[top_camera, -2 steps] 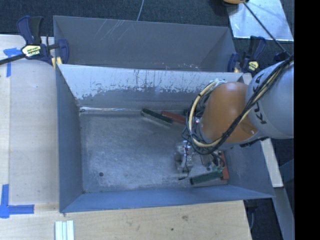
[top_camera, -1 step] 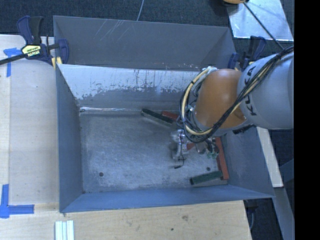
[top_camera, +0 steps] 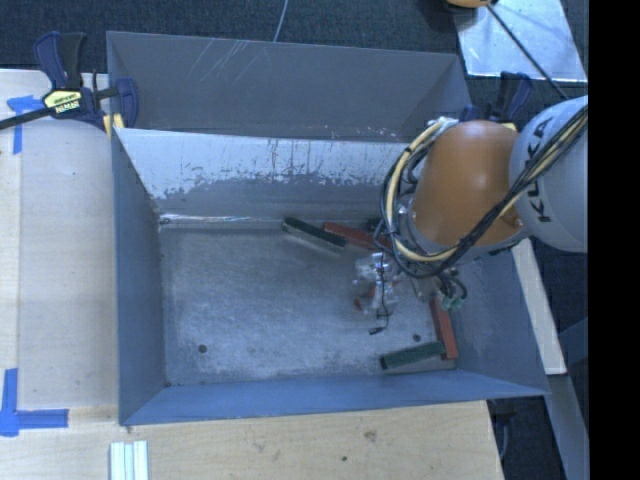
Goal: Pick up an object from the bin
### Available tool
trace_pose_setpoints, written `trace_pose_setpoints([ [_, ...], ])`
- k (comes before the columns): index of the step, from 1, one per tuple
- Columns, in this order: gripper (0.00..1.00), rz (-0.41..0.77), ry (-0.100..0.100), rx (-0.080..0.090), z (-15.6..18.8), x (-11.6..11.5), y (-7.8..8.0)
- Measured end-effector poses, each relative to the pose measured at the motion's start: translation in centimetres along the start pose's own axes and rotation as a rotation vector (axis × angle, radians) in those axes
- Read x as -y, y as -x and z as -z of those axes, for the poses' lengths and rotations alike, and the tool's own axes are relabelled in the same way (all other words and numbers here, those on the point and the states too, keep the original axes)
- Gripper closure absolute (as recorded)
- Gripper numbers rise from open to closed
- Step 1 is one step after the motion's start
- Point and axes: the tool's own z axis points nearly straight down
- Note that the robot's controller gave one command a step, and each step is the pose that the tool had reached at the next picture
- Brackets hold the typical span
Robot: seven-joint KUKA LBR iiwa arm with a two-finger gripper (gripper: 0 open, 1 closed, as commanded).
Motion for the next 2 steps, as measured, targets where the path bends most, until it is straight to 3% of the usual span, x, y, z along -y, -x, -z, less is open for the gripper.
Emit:
trace_pose_setpoints([
  [1, 1.00, 0.034, -0.002, 0.003, 3.4, 7.7, -0.9],
  [2, 1.00, 0.113, -0.001, 0.004, 10.3, 5.5, -0.5],
])
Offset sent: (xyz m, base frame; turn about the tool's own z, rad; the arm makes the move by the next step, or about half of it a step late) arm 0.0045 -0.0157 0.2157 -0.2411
